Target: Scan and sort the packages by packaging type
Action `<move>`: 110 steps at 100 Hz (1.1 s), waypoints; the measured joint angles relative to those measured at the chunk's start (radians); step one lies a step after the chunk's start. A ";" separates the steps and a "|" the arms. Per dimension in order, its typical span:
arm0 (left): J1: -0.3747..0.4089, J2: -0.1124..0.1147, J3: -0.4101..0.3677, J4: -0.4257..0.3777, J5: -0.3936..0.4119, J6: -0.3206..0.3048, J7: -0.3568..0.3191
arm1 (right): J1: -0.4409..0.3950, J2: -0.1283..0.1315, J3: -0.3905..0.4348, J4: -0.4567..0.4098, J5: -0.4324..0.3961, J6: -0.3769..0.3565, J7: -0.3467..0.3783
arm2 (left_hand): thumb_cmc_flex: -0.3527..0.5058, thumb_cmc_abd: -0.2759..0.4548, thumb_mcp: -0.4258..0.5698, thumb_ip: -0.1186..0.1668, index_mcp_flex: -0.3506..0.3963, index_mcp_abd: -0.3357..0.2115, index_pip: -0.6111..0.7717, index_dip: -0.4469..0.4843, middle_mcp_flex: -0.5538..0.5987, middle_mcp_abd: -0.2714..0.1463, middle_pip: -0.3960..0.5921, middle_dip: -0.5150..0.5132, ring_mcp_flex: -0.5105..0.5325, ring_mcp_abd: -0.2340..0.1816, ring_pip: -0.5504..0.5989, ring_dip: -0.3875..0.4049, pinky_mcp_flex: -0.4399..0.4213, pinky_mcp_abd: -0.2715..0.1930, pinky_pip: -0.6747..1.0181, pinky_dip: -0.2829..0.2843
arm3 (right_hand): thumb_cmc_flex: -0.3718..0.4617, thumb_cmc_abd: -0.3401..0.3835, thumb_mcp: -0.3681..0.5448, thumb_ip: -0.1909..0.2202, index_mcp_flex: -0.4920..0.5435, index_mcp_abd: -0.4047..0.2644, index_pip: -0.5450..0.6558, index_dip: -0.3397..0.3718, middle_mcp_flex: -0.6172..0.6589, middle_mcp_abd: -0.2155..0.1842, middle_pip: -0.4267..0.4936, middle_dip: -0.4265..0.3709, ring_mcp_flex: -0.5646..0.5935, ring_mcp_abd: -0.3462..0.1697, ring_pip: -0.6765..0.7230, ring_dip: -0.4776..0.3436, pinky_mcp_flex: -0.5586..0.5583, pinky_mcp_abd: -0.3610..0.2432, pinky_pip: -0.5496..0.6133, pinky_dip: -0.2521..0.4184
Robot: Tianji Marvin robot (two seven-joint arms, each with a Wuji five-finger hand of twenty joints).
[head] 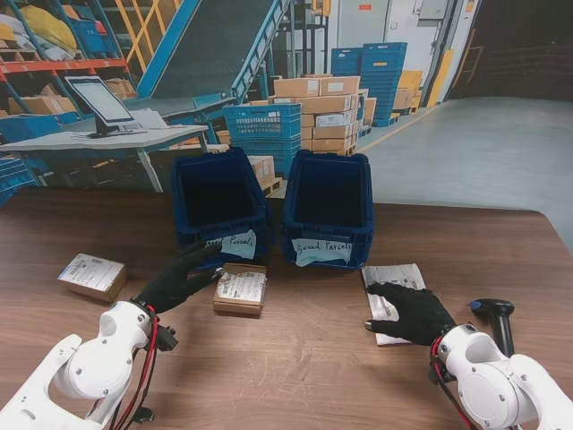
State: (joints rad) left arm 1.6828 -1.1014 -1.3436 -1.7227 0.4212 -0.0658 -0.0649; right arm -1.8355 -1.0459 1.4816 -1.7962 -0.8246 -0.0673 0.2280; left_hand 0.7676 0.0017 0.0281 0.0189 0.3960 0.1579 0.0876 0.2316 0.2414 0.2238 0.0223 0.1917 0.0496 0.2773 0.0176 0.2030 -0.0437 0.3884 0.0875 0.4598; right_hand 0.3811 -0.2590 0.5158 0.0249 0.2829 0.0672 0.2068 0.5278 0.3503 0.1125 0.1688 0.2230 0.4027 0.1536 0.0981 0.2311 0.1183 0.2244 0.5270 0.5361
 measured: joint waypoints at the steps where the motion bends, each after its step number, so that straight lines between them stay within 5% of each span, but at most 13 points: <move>1: 0.000 0.000 0.000 0.000 0.000 0.000 0.000 | 0.001 0.000 -0.001 0.002 -0.007 0.000 -0.003 | 0.000 0.000 0.000 0.000 0.000 0.000 0.000 0.000 0.000 0.000 0.000 0.000 0.000 0.000 0.000 0.000 0.000 0.000 0.000 0.000 | 0.000 -0.006 0.000 0.000 0.000 0.001 0.000 0.000 -0.001 0.000 0.000 0.000 0.000 0.000 0.000 0.000 0.000 0.000 0.000 0.000; 17: -0.001 0.000 0.000 0.002 -0.006 -0.007 -0.001 | 0.013 0.001 -0.015 0.034 -0.049 0.000 -0.043 | 0.000 0.000 0.000 0.000 0.000 0.000 0.000 0.000 0.000 0.000 0.000 0.000 0.000 0.000 0.000 0.000 0.000 0.000 0.000 0.000 | 0.000 -0.007 0.001 0.000 0.000 0.013 -0.002 0.008 -0.011 0.000 0.010 0.001 -0.010 -0.006 0.000 0.000 0.000 -0.001 -0.008 0.000; 110: 0.000 0.001 0.009 0.001 -0.001 -0.019 -0.001 | 0.050 0.020 -0.012 0.103 -0.068 -0.068 0.066 | 0.000 0.000 0.000 0.000 0.000 0.000 0.000 0.000 0.000 0.000 0.000 0.000 0.000 0.000 0.000 0.000 0.000 0.000 0.000 0.000 | -0.001 -0.037 0.010 0.000 -0.025 0.015 -0.022 0.023 -0.076 0.000 0.025 0.001 -0.031 -0.009 -0.002 0.000 -0.015 -0.006 -0.024 0.011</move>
State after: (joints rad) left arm 1.6828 -1.1003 -1.3350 -1.7222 0.4199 -0.0849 -0.0656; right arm -1.7858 -1.0258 1.4698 -1.6936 -0.8929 -0.1351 0.2941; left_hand 0.7675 0.0017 0.0281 0.0189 0.3960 0.1579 0.0876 0.2316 0.2414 0.2238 0.0223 0.1917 0.0496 0.2775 0.0176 0.2030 -0.0437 0.3886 0.0875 0.4598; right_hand 0.3799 -0.2964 0.5256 0.0249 0.2583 0.0817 0.1848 0.5512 0.2740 0.1125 0.1942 0.2243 0.3713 0.1446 0.0959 0.2313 0.1035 0.2182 0.5034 0.5474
